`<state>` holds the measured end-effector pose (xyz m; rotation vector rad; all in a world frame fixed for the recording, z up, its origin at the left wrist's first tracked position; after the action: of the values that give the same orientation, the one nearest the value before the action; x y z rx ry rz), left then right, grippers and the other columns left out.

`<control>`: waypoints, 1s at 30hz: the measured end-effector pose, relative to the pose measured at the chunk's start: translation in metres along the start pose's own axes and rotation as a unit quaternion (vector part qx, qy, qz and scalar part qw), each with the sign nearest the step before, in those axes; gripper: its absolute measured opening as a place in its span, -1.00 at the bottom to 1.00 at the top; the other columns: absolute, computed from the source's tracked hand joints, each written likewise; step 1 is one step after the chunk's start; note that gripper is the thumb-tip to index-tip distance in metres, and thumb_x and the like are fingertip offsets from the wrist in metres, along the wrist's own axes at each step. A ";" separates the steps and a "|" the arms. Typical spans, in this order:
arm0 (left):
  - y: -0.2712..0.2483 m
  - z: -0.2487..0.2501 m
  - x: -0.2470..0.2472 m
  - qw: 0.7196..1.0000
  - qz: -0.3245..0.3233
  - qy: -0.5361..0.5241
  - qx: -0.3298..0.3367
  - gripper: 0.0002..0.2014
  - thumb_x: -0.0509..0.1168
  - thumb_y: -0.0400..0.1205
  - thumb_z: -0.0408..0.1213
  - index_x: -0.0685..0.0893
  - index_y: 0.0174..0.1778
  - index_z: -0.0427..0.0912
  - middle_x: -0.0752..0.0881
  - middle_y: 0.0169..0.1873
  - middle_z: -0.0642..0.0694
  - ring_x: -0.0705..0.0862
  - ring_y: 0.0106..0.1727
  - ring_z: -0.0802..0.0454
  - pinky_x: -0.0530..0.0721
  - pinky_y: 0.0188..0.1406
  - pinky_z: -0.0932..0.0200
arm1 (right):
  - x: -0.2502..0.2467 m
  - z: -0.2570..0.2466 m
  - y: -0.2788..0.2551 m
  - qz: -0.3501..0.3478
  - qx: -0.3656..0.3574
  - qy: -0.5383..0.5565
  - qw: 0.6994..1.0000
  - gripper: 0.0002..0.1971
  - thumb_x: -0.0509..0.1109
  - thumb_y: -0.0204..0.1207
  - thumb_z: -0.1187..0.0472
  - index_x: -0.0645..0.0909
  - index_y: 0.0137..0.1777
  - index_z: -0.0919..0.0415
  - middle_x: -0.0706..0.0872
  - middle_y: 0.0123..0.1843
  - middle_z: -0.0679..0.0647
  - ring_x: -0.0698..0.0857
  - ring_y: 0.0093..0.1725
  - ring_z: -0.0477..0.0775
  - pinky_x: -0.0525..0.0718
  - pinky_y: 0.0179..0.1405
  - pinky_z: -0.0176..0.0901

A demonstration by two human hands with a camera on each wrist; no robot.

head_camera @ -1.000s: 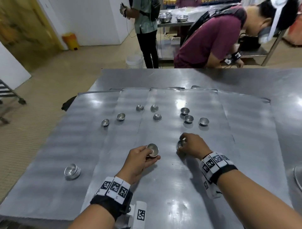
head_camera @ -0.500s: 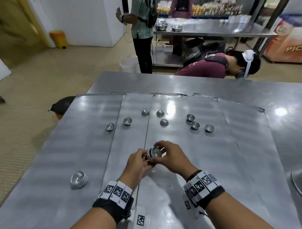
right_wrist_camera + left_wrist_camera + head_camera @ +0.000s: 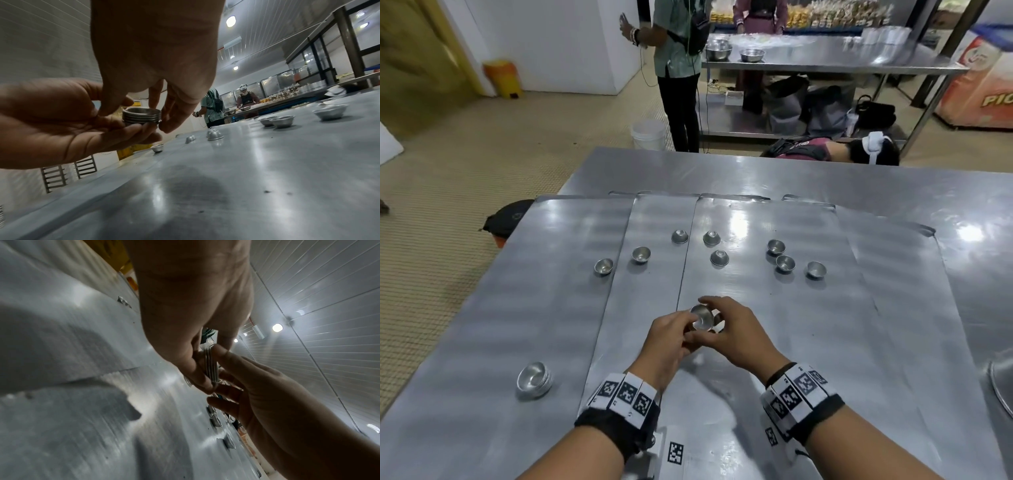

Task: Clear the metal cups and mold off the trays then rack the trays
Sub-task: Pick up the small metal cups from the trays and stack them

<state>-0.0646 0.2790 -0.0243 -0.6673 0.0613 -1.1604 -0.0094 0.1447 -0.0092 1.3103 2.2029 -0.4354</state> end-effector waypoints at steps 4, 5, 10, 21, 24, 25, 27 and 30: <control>0.009 -0.001 0.013 1.000 -0.002 -0.008 -0.003 -0.85 0.28 0.67 -0.51 0.73 -0.15 -0.44 0.81 -0.31 -0.28 0.85 -0.23 -0.11 0.77 0.06 -0.04 | -0.026 0.015 -0.004 0.002 0.035 -0.001 0.999 -0.38 0.58 0.36 -0.25 0.58 0.42 -0.16 0.66 0.22 -0.21 0.70 0.02 -0.20 0.69 0.11 -0.18; 0.013 -0.001 0.017 1.000 -0.004 -0.012 -0.006 -0.87 0.29 0.67 -0.50 0.72 -0.09 -0.47 0.83 -0.27 -0.31 0.87 -0.15 -0.17 0.77 0.13 -0.05 | -0.034 0.021 -0.003 0.010 0.043 -0.010 0.999 -0.45 0.56 0.41 -0.22 0.61 0.39 -0.12 0.67 0.23 -0.18 0.71 0.01 -0.19 0.69 0.11 -0.16; 0.028 -0.005 0.039 0.999 0.000 -0.035 -0.021 -0.83 0.34 0.66 -0.47 0.68 0.08 -0.53 0.84 -0.18 -0.38 0.86 0.01 -0.37 0.77 0.17 -0.10 | -0.079 0.069 0.014 0.081 0.115 -0.105 0.984 -0.65 0.42 0.57 -0.13 0.68 0.28 -0.02 0.72 0.24 -0.05 0.73 -0.02 -0.06 0.66 0.11 -0.06; 0.046 -0.010 0.064 0.999 -0.022 0.001 -0.026 -0.81 0.35 0.67 -0.45 0.71 0.13 -0.50 0.84 -0.10 -0.43 0.87 0.02 -0.35 0.80 0.19 -0.11 | -0.173 0.171 0.061 0.169 0.268 -0.191 0.929 -0.61 0.37 0.57 -0.06 0.67 0.31 0.11 0.64 0.29 0.27 0.68 0.22 0.35 0.62 0.09 0.04; 0.046 -0.011 0.061 0.999 -0.025 0.008 -0.032 -0.76 0.35 0.68 -0.40 0.71 0.20 -0.46 0.85 -0.03 -0.41 0.86 0.05 -0.31 0.81 0.03 -0.01 | -0.175 0.186 0.070 0.117 0.272 -0.225 0.928 -0.55 0.41 0.54 -0.06 0.64 0.39 0.06 0.59 0.34 0.27 0.65 0.27 0.37 0.67 0.19 0.11; 0.046 -0.012 0.061 0.999 -0.027 0.007 -0.035 -0.76 0.35 0.68 -0.40 0.72 0.21 -0.46 0.85 -0.04 -0.39 0.86 0.06 -0.31 0.80 0.02 0.00 | -0.173 0.187 0.072 0.099 0.270 -0.236 0.928 -0.55 0.41 0.53 -0.06 0.63 0.40 0.03 0.58 0.36 0.27 0.64 0.28 0.38 0.67 0.23 0.14; 0.047 -0.013 0.059 0.999 -0.027 0.006 -0.038 -0.76 0.35 0.68 -0.39 0.72 0.21 -0.45 0.86 -0.06 -0.37 0.86 0.07 -0.32 0.79 0.06 -0.03 | -0.170 0.189 0.075 0.075 0.263 -0.253 0.928 -0.60 0.41 0.52 -0.04 0.66 0.35 -0.03 0.58 0.33 0.24 0.62 0.28 0.38 0.66 0.25 0.16; 0.047 -0.014 0.056 0.999 -0.028 0.003 -0.036 -0.76 0.36 0.68 -0.39 0.72 0.20 -0.45 0.85 -0.05 -0.38 0.86 0.08 -0.33 0.78 0.12 -0.08 | -0.166 0.190 0.076 0.059 0.250 -0.280 0.925 -0.75 0.42 0.51 0.00 0.74 0.17 -0.06 0.61 0.17 0.19 0.64 0.18 0.36 0.69 0.16 0.12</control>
<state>-0.0072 0.2353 -0.0440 -0.7338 0.0904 -1.2177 0.1749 -0.0359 -0.0634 1.3350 1.5732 -1.2195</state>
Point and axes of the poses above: each hand's wrist, its own y-axis towards the middle knuckle, its own x-axis out of the palm, z = x × y, the point moved 4 cm from there along y, towards the middle knuckle
